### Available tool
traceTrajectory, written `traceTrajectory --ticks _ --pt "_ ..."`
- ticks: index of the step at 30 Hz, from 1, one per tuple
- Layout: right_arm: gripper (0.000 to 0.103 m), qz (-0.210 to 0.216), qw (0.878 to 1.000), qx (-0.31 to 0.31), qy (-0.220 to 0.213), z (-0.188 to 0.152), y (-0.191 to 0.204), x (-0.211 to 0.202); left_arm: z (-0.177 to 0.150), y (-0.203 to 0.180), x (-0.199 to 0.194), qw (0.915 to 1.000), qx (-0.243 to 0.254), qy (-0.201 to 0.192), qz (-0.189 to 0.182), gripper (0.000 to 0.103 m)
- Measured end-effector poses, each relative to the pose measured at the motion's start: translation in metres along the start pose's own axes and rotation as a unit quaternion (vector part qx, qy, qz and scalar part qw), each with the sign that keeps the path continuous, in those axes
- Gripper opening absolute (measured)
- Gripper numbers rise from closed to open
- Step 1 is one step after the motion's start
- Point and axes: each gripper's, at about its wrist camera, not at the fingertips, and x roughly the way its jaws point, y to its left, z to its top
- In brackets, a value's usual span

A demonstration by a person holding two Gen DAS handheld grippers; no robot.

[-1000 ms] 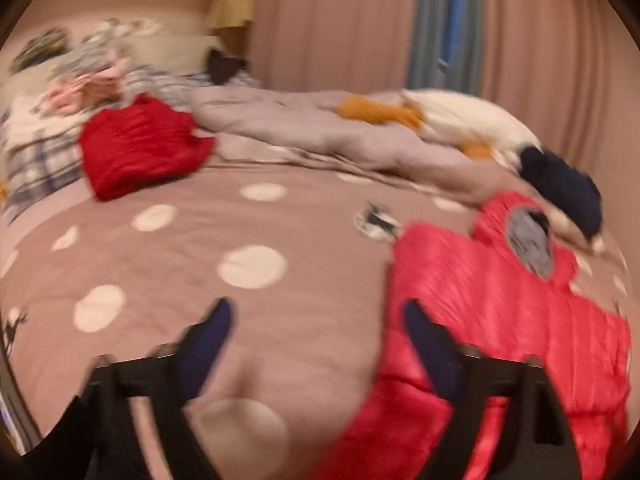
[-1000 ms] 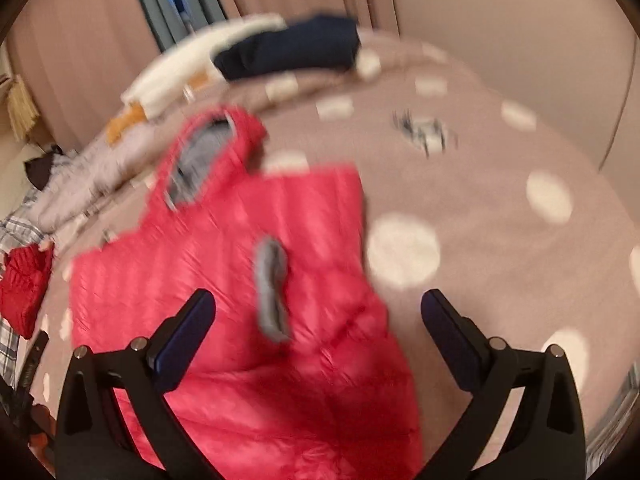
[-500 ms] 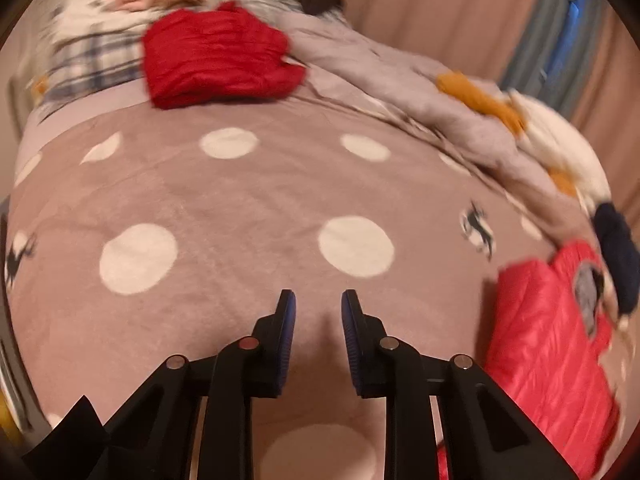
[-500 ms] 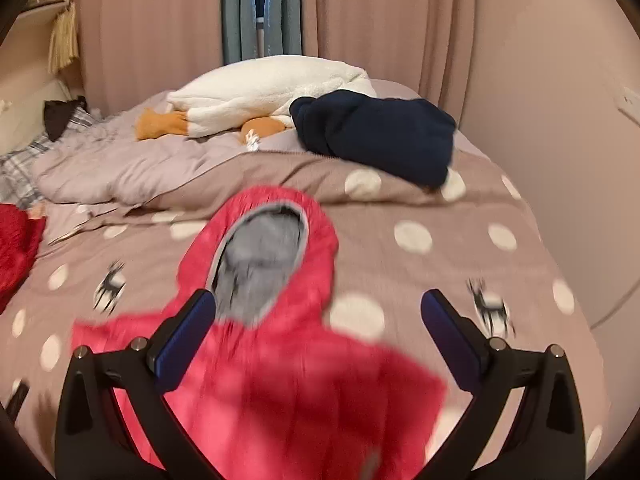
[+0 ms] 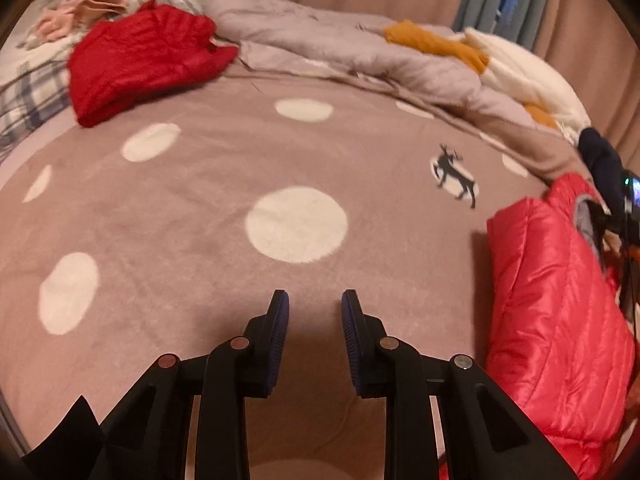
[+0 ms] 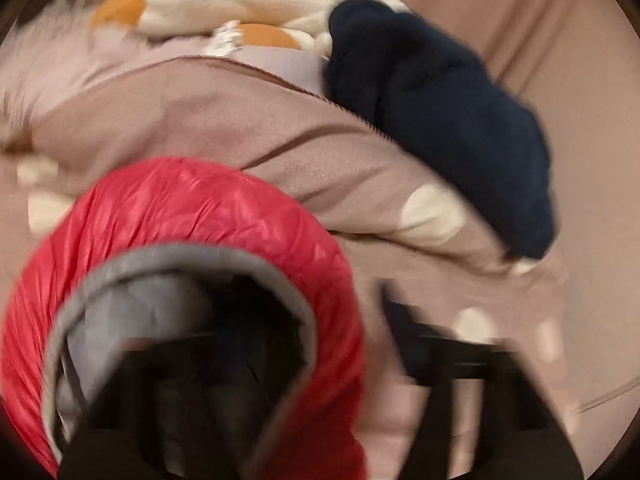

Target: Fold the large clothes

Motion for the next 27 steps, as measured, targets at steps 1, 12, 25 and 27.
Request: traceTrajectory --ticks 1,12,25,27 --pt "0.007 0.012 0.999 0.041 -0.017 0.001 -0.012 -0.010 0.000 -0.001 0.004 0.9999 0.002 0.011 0.002 0.024" --pt "0.009 0.120 0.973 0.028 -0.195 -0.091 0.015 -0.291 -0.021 -0.012 -0.041 0.9969 0.002 -0.016 -0.077 0.024" --pt "0.088 0.163 0.976 0.103 -0.104 -0.251 0.002 -0.367 -0.067 -0.032 -0.098 0.9642 -0.035 0.010 -0.263 0.079" --pt "0.092 0.196 0.965 0.139 -0.108 -0.248 -0.003 -0.364 -0.063 -0.045 -0.103 0.9580 -0.029 0.003 -0.285 0.079"
